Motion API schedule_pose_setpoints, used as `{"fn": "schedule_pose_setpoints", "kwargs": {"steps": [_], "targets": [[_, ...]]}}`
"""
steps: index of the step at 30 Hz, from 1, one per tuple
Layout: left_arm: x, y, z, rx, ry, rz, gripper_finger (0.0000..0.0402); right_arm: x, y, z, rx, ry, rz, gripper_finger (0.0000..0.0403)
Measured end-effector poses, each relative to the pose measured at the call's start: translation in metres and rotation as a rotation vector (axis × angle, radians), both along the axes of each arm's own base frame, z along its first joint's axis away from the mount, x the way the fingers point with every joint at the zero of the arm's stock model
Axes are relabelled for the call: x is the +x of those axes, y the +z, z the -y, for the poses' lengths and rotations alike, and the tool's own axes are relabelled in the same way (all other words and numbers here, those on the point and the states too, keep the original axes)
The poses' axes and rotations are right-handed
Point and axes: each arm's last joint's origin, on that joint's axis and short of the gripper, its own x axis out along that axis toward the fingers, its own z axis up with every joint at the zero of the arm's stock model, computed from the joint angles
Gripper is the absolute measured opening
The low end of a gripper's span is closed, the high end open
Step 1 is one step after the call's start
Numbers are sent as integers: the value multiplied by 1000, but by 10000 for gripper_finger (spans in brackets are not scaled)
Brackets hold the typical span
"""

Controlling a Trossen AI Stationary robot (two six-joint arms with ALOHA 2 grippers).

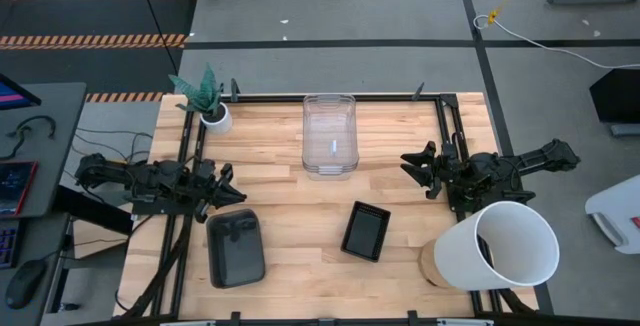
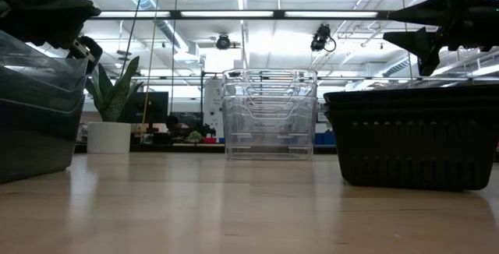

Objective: Stack baskets by color
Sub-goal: Return to Home Position

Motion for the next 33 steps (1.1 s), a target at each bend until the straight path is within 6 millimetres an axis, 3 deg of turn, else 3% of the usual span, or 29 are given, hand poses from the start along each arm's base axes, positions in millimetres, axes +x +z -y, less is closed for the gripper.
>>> {"fn": "schedule_pose_setpoints", "kwargs": {"steps": [33], "targets": [[0,0,0,0,0,0,26,0,0,0,0,0,0,188]]}}
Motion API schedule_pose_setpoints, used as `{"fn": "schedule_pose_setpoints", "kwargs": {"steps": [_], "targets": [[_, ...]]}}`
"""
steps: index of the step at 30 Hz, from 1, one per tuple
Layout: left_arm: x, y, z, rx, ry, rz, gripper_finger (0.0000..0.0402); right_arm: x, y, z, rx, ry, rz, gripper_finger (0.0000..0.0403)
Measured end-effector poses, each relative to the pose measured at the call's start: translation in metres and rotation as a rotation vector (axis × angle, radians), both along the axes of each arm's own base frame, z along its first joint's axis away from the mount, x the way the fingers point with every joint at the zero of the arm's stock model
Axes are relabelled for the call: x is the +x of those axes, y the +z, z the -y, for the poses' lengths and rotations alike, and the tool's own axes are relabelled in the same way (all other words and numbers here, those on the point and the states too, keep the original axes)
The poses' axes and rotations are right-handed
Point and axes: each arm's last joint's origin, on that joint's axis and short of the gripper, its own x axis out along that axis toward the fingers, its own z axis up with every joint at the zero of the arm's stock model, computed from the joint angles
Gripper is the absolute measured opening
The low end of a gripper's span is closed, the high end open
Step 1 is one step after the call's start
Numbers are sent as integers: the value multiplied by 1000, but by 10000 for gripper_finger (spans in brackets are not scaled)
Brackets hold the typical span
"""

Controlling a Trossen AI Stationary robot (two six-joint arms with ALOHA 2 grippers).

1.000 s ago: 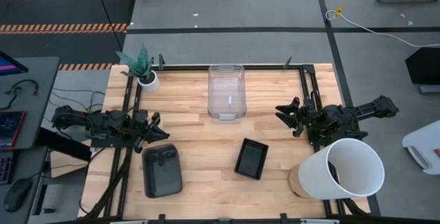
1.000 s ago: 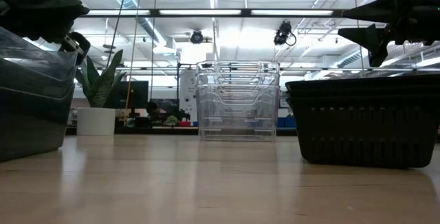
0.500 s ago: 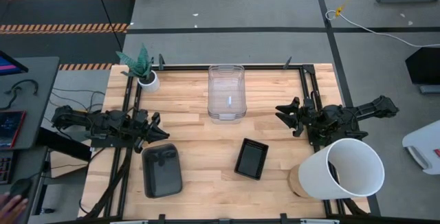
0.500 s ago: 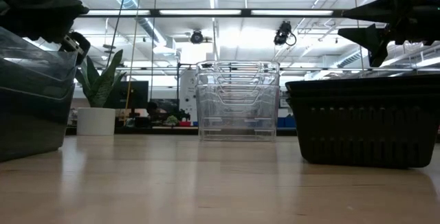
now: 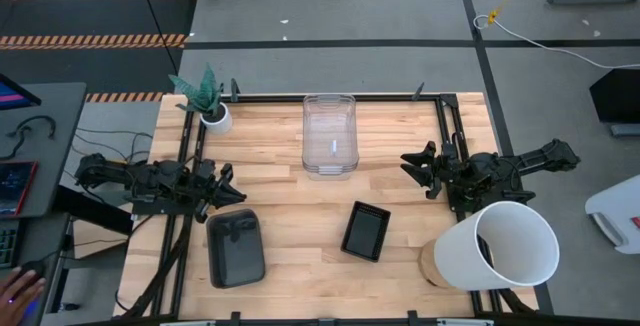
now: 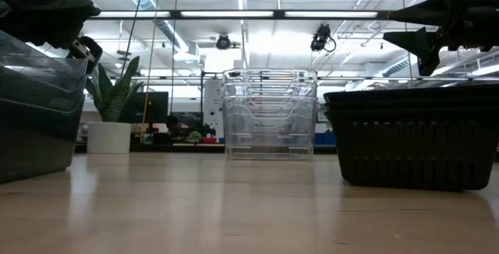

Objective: Stack baskets by color
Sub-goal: Return to Home Position

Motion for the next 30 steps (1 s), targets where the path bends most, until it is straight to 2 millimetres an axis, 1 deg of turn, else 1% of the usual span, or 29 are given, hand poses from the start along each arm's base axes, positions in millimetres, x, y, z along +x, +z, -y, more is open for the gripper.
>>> {"fn": "schedule_pose_setpoints", "kwargs": {"steps": [9,19,30], "targets": [[0,0,0,0,0,1,36,0,0,0,0,0,0,188],[0,0,0,0,0,1,26,0,0,0,0,0,0,188],[0,0,0,0,0,0,34,0,0,0,0,0,0,188]]}}
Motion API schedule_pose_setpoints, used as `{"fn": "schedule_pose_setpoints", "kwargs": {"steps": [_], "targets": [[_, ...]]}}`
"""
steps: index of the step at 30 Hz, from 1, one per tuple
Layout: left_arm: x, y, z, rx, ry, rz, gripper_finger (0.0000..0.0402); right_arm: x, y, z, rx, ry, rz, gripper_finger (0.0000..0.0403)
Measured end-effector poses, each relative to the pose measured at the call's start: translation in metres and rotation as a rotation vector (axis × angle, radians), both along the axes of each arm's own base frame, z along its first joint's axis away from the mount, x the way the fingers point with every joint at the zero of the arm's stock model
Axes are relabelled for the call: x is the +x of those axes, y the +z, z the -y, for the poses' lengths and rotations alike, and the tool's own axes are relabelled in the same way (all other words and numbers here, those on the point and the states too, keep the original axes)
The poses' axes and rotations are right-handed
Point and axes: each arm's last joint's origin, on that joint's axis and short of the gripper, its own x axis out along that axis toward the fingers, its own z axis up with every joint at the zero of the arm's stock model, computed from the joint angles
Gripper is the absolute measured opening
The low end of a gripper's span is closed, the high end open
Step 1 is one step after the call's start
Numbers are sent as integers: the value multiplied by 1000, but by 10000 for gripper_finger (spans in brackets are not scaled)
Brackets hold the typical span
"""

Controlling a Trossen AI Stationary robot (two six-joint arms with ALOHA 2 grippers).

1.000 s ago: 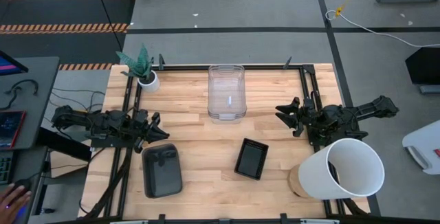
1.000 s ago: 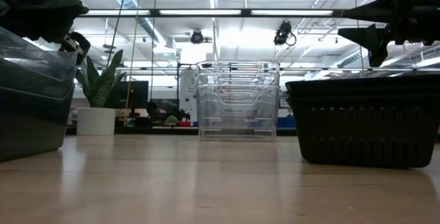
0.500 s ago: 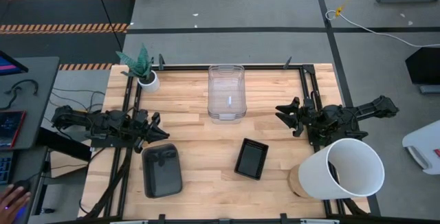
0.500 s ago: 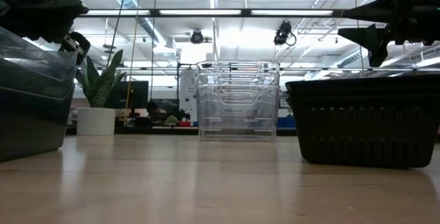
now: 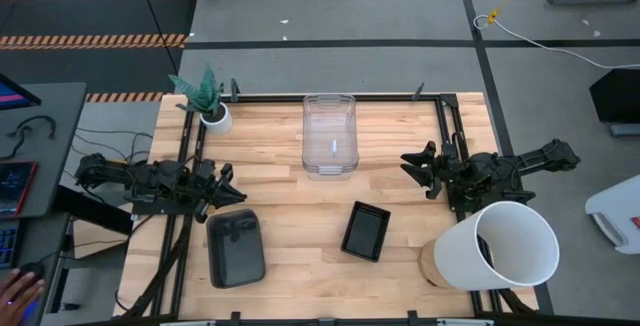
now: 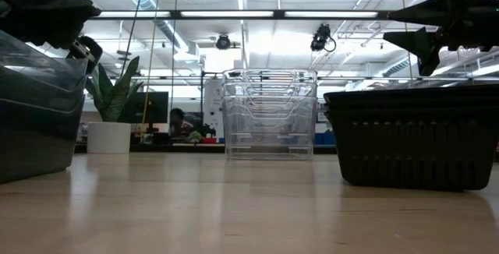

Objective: Stack baskets by color
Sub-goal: Return to Home Position

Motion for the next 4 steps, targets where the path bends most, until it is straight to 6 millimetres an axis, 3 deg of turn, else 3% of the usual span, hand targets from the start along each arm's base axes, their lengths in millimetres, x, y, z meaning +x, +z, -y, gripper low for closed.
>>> {"fn": "schedule_pose_setpoints", "kwargs": {"steps": [4], "targets": [[0,0,0,0,0,0,29,0,0,0,0,0,0,188]]}}
